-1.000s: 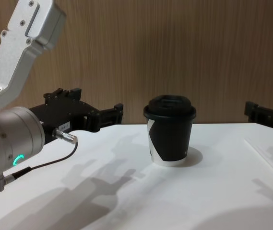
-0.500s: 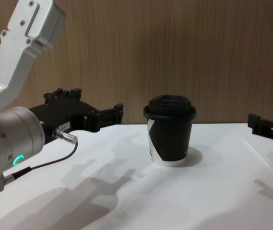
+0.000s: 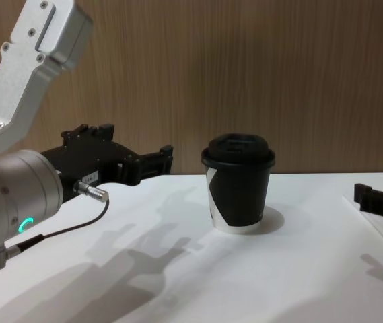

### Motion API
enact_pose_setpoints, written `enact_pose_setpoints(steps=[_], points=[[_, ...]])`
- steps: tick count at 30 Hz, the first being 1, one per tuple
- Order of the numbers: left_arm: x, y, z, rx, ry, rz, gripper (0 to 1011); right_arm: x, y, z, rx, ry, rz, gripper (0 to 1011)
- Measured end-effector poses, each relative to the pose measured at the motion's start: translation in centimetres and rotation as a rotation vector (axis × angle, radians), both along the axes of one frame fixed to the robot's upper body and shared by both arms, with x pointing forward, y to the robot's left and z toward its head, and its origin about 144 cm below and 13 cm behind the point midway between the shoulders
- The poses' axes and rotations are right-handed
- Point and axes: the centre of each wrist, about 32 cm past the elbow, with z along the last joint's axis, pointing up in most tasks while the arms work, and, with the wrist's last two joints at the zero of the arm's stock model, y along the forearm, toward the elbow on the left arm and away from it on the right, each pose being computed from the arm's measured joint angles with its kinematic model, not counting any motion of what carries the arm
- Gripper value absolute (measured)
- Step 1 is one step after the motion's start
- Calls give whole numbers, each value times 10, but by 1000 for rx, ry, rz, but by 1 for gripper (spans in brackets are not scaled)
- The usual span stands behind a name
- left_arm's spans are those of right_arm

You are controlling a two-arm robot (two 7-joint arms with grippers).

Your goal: Pick up the straw with one hand, pass it to the other hand, and insert it into the cup.

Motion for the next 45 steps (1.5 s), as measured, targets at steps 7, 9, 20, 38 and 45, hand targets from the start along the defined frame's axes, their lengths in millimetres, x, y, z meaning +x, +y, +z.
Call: enact_pose_setpoints(steps=[7,9,20,38,45], points=[[0,0,0,0,0,0,1000,-2,0,-3,1,33,-21,1001],[0,0,0,0,0,0,1000,-2,0,-5,-1,43,-27,1001],[0,0,0,0,0,0,1000,-3,-2,-9,-37,69,-44,1001],[0,0,0,0,0,0,1000,-3,-8,-14,-111,78,-57,1001],[0,0,0,0,0,0,1000,-3,-9,-16,-97,96,-58,1001]])
